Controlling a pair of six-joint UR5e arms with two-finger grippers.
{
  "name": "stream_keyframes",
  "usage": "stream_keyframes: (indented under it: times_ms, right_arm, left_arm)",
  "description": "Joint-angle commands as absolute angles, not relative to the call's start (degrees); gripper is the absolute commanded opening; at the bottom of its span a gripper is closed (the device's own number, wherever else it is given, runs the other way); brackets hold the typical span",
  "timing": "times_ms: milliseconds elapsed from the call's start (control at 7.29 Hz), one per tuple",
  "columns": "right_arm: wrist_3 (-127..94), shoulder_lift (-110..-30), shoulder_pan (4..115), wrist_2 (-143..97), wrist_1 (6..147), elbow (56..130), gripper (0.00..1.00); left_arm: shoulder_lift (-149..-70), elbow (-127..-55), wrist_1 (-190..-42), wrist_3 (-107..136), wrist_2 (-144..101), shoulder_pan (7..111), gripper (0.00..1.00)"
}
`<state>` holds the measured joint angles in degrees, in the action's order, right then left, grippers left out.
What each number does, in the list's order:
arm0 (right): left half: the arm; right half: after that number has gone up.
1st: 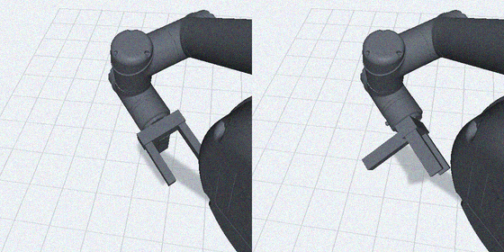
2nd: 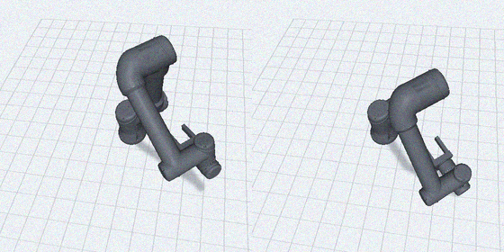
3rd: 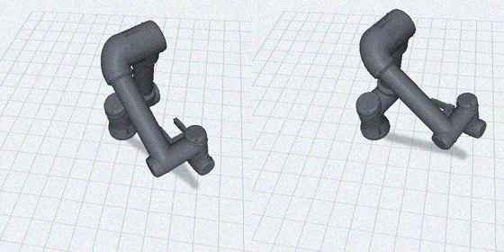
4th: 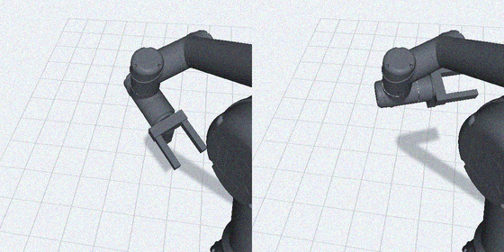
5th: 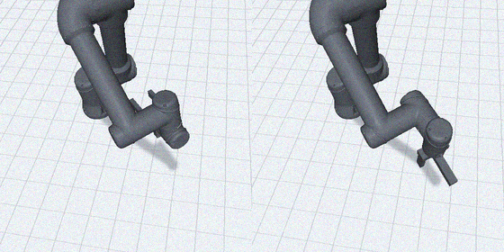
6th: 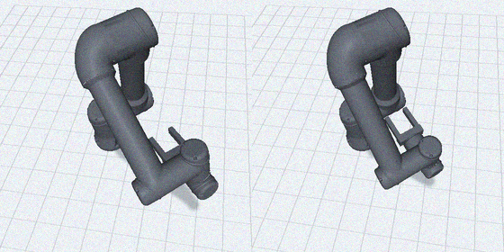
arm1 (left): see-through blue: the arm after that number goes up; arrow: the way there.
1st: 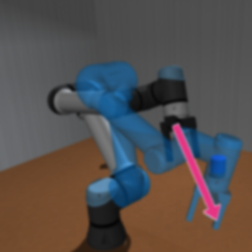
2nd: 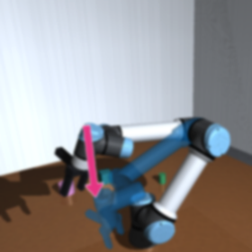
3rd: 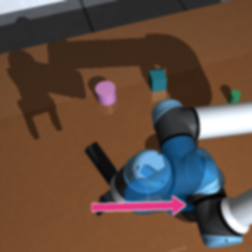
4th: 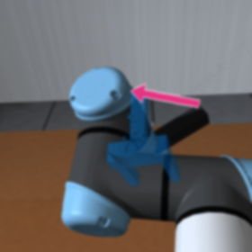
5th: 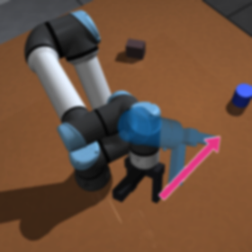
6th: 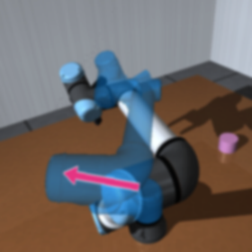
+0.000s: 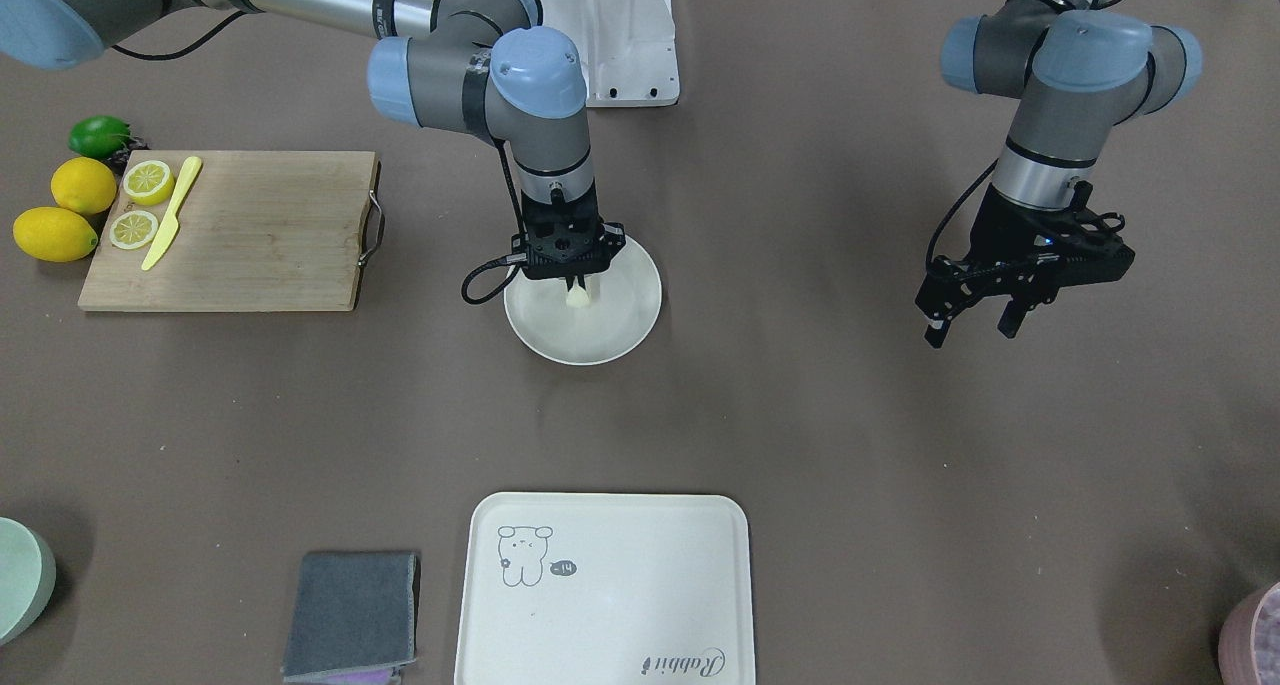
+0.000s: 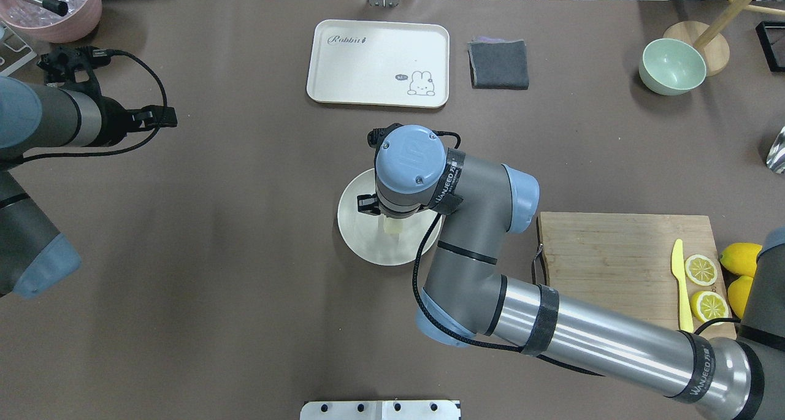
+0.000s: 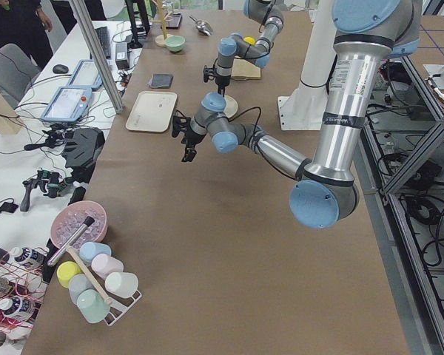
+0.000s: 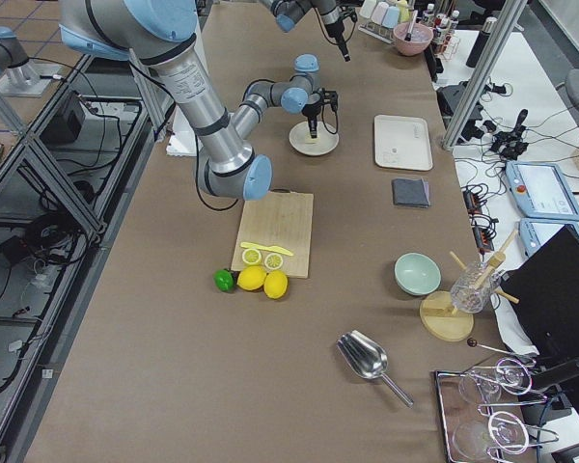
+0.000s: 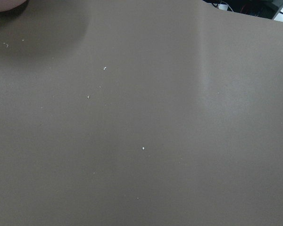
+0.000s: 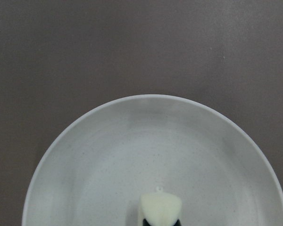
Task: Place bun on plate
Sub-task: 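Carry the bun over the plate and lower it in with the right gripper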
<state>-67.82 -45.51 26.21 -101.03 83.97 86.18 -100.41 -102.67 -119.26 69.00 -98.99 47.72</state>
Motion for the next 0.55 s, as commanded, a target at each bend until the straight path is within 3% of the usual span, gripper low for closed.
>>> stream_keyframes:
  times_ms: [0, 411]
  right_arm:
    - [-68.4, -45.8, 24.1, -97.7, 84.2, 86.2, 1.00]
    - [-69.3, -45.0, 25.7, -100.6, 91.7, 92.9, 1.00]
  left_arm:
    - [-100.4, -102.1, -119.3, 69.0, -99.0, 47.7, 0.98]
    - [-100.3, -100.6, -119.1, 69.0, -99.7, 47.7, 0.98]
